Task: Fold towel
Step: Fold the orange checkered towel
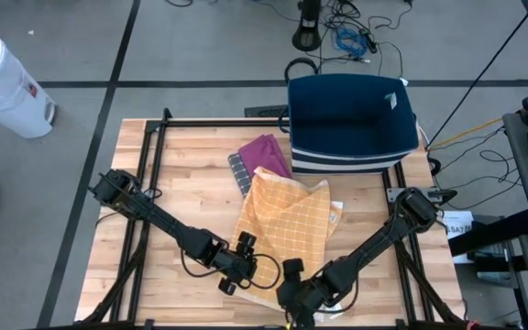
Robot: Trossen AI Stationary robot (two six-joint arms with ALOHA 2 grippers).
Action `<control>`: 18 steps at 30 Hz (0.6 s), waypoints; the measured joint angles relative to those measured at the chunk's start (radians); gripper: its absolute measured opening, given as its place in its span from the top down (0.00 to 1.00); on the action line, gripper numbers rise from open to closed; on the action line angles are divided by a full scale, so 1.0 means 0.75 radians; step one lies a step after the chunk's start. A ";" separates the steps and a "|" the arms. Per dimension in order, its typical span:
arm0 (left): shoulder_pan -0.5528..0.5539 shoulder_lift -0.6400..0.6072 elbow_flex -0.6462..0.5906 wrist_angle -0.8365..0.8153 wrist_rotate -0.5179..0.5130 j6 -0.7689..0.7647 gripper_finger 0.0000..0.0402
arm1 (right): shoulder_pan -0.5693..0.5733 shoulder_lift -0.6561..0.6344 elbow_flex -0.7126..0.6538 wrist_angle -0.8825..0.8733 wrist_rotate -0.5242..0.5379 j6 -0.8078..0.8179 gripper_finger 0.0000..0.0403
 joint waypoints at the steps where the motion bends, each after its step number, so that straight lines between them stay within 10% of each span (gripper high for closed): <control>1: 0.000 0.000 0.000 0.000 0.000 -0.002 0.47 | -0.002 0.000 0.013 -0.052 -0.013 -0.002 0.32; 18: 0.000 -0.001 0.000 -0.002 -0.001 -0.031 0.47 | 0.237 0.130 0.388 -0.508 0.218 0.402 0.32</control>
